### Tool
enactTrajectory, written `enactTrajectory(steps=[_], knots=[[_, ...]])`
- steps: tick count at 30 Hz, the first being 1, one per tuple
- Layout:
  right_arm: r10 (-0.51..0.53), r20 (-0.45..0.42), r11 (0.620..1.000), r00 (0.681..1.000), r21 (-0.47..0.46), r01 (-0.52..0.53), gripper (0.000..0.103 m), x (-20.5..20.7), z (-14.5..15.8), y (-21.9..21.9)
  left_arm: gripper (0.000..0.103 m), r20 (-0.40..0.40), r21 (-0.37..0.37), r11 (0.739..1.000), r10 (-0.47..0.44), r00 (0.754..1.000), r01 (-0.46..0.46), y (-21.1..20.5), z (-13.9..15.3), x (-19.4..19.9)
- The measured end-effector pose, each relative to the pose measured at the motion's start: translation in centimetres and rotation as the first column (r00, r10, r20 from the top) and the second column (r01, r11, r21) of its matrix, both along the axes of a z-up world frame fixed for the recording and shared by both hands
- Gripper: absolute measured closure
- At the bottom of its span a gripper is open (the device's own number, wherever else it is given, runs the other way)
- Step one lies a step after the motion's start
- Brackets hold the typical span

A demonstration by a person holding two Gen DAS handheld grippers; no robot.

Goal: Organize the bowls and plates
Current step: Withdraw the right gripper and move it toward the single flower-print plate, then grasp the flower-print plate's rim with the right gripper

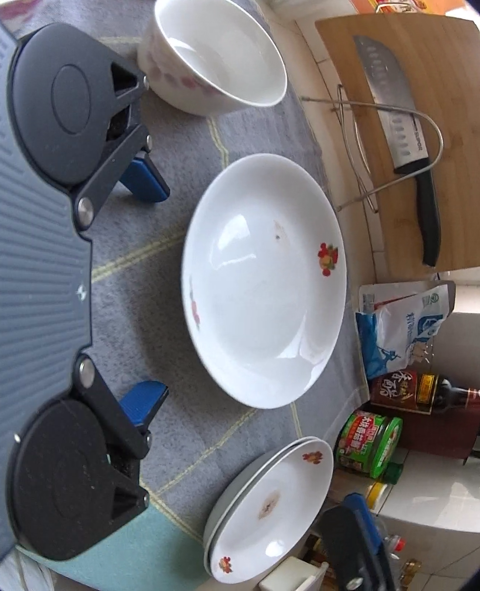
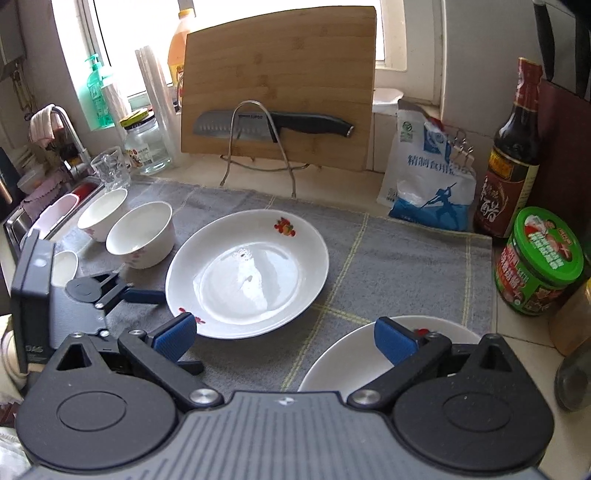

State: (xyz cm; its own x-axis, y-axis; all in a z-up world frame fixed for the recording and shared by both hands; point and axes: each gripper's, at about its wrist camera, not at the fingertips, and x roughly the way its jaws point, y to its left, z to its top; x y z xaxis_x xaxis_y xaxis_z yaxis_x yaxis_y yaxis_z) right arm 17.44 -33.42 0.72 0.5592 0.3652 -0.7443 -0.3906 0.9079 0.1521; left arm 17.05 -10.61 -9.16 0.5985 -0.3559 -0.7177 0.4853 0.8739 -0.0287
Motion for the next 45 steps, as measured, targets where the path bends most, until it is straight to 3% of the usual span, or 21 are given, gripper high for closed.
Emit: enactTrajectory(steps=[7,14,24,28,34,45], knots=[[-0.012,0.002,0.998,1.0,0.06,0.012,0.0,1.3,-0.5,1.0,0.001,0.015,0.014,1.0,-0.015,1.0,0.015,-0.4,-0.2,0.4],[-0.027,0.021,0.996,0.999,0.084,0.025,0.0,5.4,-1.0,1.9,0.001,0.021,0.011,1.0,-0.008,1.0,0.008,-0.4,-0.1,0.5],[0.137,-0.097,0.983,0.986,-0.112,-0.147,0.0,12.2,-3.7,4.9,0.0,0.073,-0.013,0.999,0.034,0.997,-0.033,-0.3,-0.4,1.2],[0.175,-0.181,0.972,0.968,-0.124,-0.198,0.0,14.8,-5.7,5.7,0.0,0.077,-0.016,0.999,0.041,0.996,-0.04,-0.4,-0.4,1.3],[0.201,-0.29,0.971,0.936,-0.07,-0.23,0.0,17.2,-8.0,5.9,0.0,0.084,-0.02,0.999,0.044,0.996,-0.043,-0.4,-0.4,1.5],[0.198,-0.297,0.972,0.934,-0.063,-0.226,0.0,17.9,-8.1,6.1,0.0,0.084,-0.019,1.0,0.011,0.996,-0.009,-0.3,-0.4,2.0]])
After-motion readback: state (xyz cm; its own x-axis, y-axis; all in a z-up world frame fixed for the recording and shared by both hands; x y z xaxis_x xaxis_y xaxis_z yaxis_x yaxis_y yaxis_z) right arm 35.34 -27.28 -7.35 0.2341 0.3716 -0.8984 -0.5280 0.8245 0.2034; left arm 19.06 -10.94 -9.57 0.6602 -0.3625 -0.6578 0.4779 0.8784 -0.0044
